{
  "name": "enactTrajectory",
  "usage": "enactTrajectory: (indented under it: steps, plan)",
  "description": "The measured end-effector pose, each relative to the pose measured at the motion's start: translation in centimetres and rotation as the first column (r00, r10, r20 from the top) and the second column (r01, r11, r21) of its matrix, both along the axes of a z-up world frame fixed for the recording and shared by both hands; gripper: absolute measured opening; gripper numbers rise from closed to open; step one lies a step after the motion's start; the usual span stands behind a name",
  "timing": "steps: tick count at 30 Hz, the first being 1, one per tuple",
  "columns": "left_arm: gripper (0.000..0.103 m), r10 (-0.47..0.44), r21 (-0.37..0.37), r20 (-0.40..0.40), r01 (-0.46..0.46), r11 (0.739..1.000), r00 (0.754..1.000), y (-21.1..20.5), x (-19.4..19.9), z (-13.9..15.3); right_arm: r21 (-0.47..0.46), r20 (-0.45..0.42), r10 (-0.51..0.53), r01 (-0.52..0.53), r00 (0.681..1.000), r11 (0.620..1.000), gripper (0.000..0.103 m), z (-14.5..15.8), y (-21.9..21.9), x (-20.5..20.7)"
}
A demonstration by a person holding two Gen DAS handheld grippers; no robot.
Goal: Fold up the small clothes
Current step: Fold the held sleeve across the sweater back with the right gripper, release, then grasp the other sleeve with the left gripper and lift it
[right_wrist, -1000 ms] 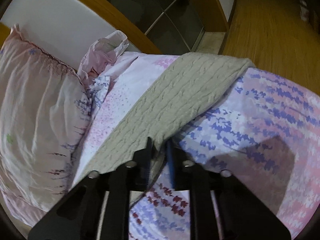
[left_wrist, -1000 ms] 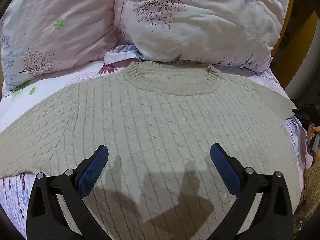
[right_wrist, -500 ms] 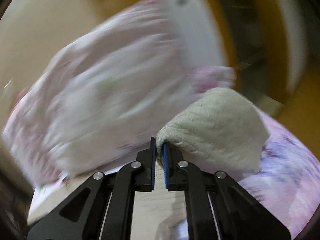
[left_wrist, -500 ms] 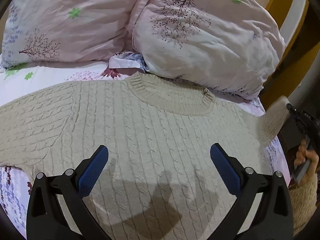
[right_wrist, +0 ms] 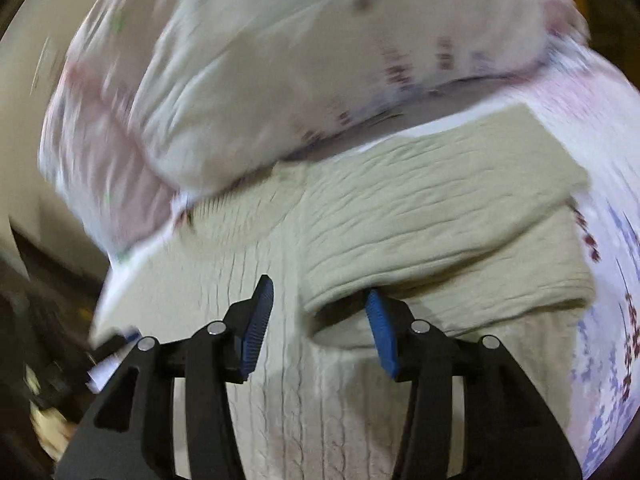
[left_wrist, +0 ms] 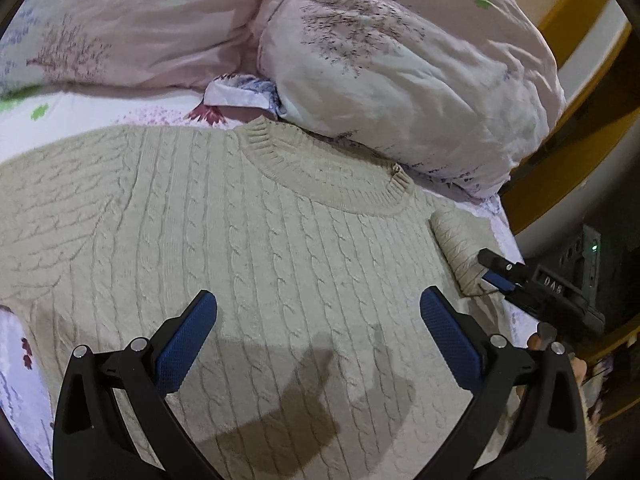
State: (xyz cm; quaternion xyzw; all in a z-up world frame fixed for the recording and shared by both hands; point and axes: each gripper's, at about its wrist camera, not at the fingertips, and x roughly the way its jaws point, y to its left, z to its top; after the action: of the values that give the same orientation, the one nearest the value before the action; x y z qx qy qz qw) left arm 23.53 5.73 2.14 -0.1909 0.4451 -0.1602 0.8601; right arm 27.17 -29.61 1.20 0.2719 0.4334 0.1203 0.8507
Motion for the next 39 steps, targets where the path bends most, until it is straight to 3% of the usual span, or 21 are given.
enactTrajectory:
  steps: [2, 4, 6, 9, 12, 13, 15, 16, 18, 21, 23, 27, 29, 32, 36, 39]
  plan:
    - [0.101, 0.01, -0.038, -0.014, -0.01, 0.999, 1.0, 0.5, 0.1, -0.1, 0.035, -0.036, -0.102, 0.104, 0.994, 0.994, 0.047, -0.4, -2.1, 0.4]
    - [0.096, 0.019, -0.076, -0.033, -0.021, 0.997, 0.999, 0.9, 0.4, -0.4, -0.007, -0.035, -0.186, 0.186, 0.982, 0.983, 0.036, -0.3, -3.2, 0.7]
    - [0.091, 0.022, -0.108, -0.053, -0.028, 0.994, 0.998, 1.3, 0.6, -0.7, -0.094, -0.001, -0.231, 0.23, 0.973, 0.969, 0.014, 0.6, -3.1, 1.2]
    - [0.087, 0.036, -0.158, -0.073, -0.047, 0.986, 0.997, 1.9, 0.6, -1.3, -0.2, 0.12, -0.207, 0.228, 0.971, 0.953, 0.008, 3.1, -0.6, 1.2]
    - [0.086, 0.049, -0.194, -0.089, -0.065, 0.979, 0.995, 2.6, 0.5, -1.8, -0.273, 0.24, -0.045, 0.112, 0.97, 0.956, 0.008, 5.7, 4.7, 1.0]
    - [0.086, 0.06, -0.216, -0.098, -0.08, 0.973, 0.993, 3.0, 0.4, -2.1, -0.326, 0.267, 0.08, 0.012, 0.96, 0.945, 0.008, 6.2, 8.1, 0.7]
    - [0.086, 0.068, -0.249, -0.113, -0.095, 0.964, 0.991, 3.3, 0.3, -2.6, -0.393, 0.232, 0.255, -0.149, 0.939, 0.907, 0.013, 5.6, 12.5, 0.2]
    - [0.085, 0.071, -0.259, -0.118, -0.1, 0.961, 0.99, 3.4, 0.4, -2.7, -0.436, 0.173, 0.367, -0.263, 0.914, 0.861, 0.014, 4.3, 15.6, -0.1]
    - [0.084, 0.075, -0.272, -0.127, -0.107, 0.956, 0.989, 3.4, 0.4, -2.8, -0.455, 0.107, 0.466, -0.374, 0.878, 0.808, 0.021, 2.4, 18.3, -0.7]
    - [0.082, 0.067, -0.282, -0.131, -0.102, 0.954, 0.989, 3.2, 0.3, -2.8, -0.428, 0.07, 0.496, -0.423, 0.866, 0.799, 0.035, 1.1, 18.4, -1.7]
    - [0.079, 0.062, -0.287, -0.138, -0.1, 0.953, 0.988, 2.8, 0.6, -2.7, -0.376, 0.064, 0.449, -0.396, 0.891, 0.838, 0.047, 1.1, 16.7, -1.9]
    - [0.072, 0.07, -0.298, -0.177, -0.121, 0.947, 0.982, 2.2, 1.3, -3.1, -0.121, -0.003, 0.259, -0.258, 0.966, 0.959, 0.049, 0.4, 8.9, -1.3]
    - [0.069, 0.078, -0.29, -0.192, -0.132, 0.948, 0.978, 1.9, 1.7, -3.2, 0.03, -0.067, 0.146, -0.145, 0.987, 0.989, 0.049, -0.9, 4.5, -1.2]
    - [0.053, 0.084, -0.287, -0.206, -0.142, 0.947, 0.975, 1.4, 2.4, -3.4, 0.138, -0.14, -0.013, 0.033, 0.99, 0.99, 0.049, -2.6, -0.2, -1.3]
    - [0.013, 0.058, -0.291, -0.247, -0.132, 0.948, 0.967, 0.3, 3.7, -4.6, 0.177, -0.161, -0.159, 0.187, 0.974, 0.966, 0.045, -3.7, -4.0, -1.6]
    - [0.008, 0.053, -0.259, -0.227, -0.113, 0.959, 0.972, -0.3, 4.5, -4.2, 0.153, -0.143, -0.235, 0.256, 0.961, 0.954, 0.039, -3.9, -5.1, -0.9]
